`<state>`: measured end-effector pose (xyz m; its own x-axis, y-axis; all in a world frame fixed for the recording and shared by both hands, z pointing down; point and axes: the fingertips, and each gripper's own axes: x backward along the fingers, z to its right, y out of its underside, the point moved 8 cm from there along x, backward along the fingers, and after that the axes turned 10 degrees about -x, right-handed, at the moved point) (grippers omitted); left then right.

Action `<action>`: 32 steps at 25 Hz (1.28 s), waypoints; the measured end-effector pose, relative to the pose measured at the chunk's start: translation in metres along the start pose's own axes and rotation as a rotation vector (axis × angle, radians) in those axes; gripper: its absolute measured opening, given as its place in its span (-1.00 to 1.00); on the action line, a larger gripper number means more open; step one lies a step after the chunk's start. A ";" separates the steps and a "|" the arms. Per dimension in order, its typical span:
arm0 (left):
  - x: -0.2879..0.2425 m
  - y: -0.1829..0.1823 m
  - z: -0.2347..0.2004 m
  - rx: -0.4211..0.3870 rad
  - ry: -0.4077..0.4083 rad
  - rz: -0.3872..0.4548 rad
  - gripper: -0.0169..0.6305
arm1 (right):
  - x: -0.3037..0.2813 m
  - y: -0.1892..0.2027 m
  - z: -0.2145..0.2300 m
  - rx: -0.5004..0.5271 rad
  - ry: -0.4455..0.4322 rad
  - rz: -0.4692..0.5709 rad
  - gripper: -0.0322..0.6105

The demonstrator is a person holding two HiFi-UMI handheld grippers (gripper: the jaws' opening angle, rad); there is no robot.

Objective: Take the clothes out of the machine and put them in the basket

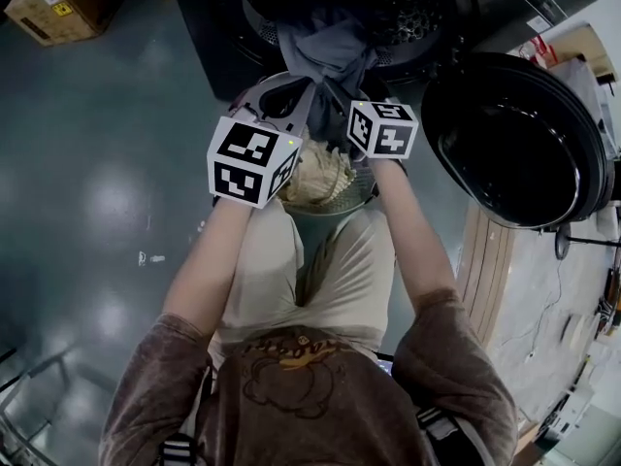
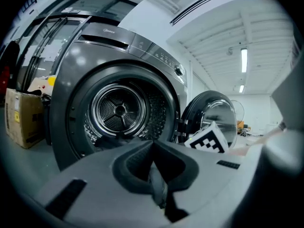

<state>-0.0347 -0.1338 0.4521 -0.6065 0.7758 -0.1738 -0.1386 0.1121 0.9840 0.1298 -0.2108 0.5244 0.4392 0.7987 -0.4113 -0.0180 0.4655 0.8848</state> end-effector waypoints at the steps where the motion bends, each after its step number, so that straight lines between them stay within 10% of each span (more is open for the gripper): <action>1: 0.001 0.000 -0.002 0.002 -0.003 -0.001 -0.93 | -0.010 -0.003 0.001 0.003 0.009 0.000 0.28; 16: 0.006 0.004 -0.014 0.016 -0.006 -0.013 -0.93 | -0.092 -0.002 0.035 0.061 0.171 -0.163 0.40; 25: 0.006 0.003 -0.011 0.019 0.000 -0.012 -0.93 | -0.077 -0.008 0.034 0.010 0.134 -0.165 -0.54; 32: 0.005 0.004 -0.008 0.010 0.006 -0.018 -0.93 | -0.040 -0.007 0.017 0.036 0.048 -0.134 -0.68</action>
<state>-0.0445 -0.1343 0.4544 -0.6088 0.7699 -0.1913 -0.1417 0.1317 0.9811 0.1276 -0.2523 0.5388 0.3917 0.7482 -0.5355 0.0710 0.5557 0.8283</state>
